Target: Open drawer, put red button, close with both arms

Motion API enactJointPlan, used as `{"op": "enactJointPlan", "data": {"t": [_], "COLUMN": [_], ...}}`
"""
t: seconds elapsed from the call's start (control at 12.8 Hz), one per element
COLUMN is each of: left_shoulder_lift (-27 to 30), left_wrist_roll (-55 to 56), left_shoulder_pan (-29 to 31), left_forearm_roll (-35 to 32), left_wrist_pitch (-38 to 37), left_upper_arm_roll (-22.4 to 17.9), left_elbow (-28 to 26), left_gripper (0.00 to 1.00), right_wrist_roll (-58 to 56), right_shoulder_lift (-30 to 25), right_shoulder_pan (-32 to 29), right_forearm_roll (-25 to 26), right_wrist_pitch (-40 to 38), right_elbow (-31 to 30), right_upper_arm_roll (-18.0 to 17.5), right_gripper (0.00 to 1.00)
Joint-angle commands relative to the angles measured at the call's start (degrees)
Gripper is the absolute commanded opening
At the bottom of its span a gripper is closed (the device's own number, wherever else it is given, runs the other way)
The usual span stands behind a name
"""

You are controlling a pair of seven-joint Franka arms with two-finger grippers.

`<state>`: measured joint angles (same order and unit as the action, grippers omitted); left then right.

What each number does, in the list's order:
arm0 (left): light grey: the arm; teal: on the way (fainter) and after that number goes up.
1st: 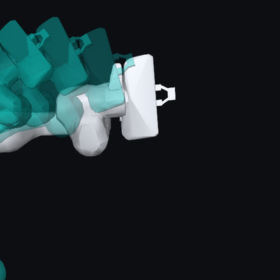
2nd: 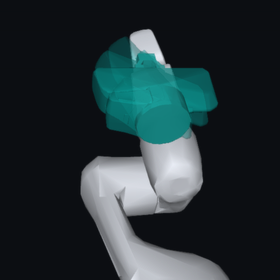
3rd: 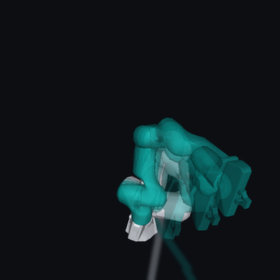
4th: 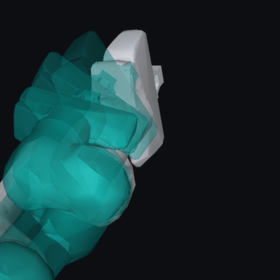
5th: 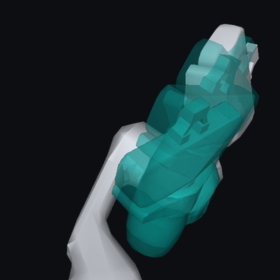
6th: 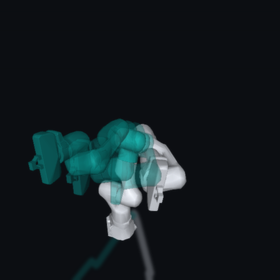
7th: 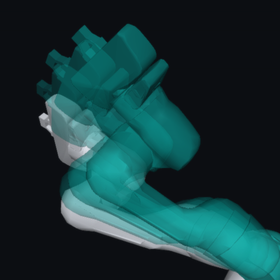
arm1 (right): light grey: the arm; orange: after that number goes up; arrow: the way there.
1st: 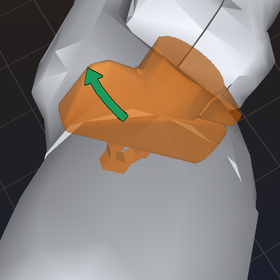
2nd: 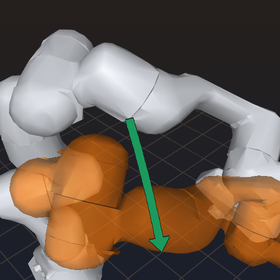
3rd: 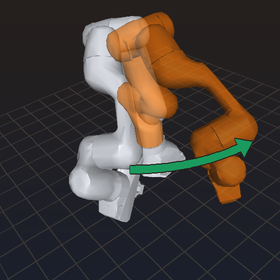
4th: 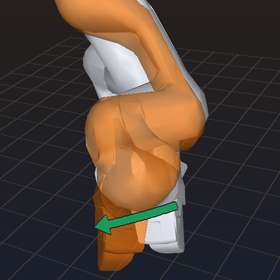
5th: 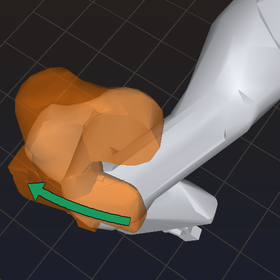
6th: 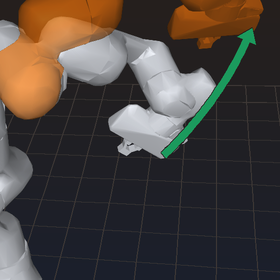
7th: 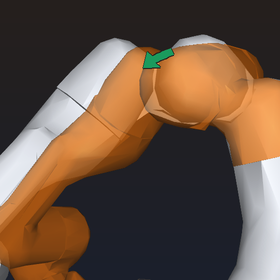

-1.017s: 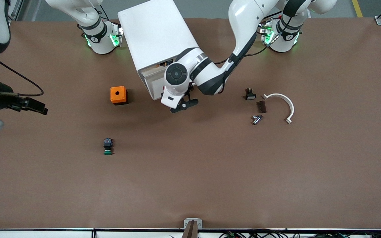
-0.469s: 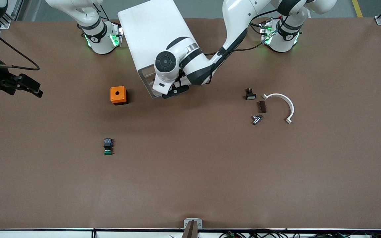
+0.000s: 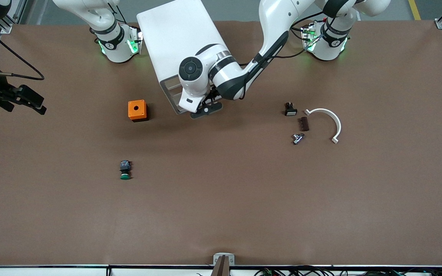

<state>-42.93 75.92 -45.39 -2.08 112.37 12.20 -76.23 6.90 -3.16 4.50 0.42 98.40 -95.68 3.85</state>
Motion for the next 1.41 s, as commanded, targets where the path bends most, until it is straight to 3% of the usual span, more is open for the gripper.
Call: {"op": "enactJointPlan", "data": {"t": [0.0,0.78,1.09,1.33], "left_shoulder_lift": [2.85,18.57,25.34,30.17], "left_wrist_roll": [-4.26,-37.04,-47.50,-55.95], "left_shoulder_pan": [8.53,39.65,46.86,48.72], "left_forearm_roll": [-2.93,-3.02,-2.85,-2.15], "left_wrist_pitch": [-0.66,-15.34,-19.20,-22.54], "left_upper_arm_roll": [0.10,0.28,0.54,-0.42], "left_elbow": [-1.03,-1.20,-1.20,-1.46], "left_gripper": [1.00,1.00,1.00,1.00], "right_wrist_roll": [-3.64,-3.30,-3.21,-3.74], "right_shoulder_lift": [1.23,1.40,1.49,1.58], "right_shoulder_pan": [-0.19,-0.63,-0.54,-2.21], "right_forearm_roll": [2.65,2.66,2.66,1.87], "right_wrist_pitch": [0.04,-2.86,-2.86,-2.86], "right_elbow": [2.95,4.45,4.62,4.53], "right_upper_arm_roll": [-0.25,0.02,-0.07,-0.07], "right_gripper": [1.00,1.00,1.00,1.00]}}
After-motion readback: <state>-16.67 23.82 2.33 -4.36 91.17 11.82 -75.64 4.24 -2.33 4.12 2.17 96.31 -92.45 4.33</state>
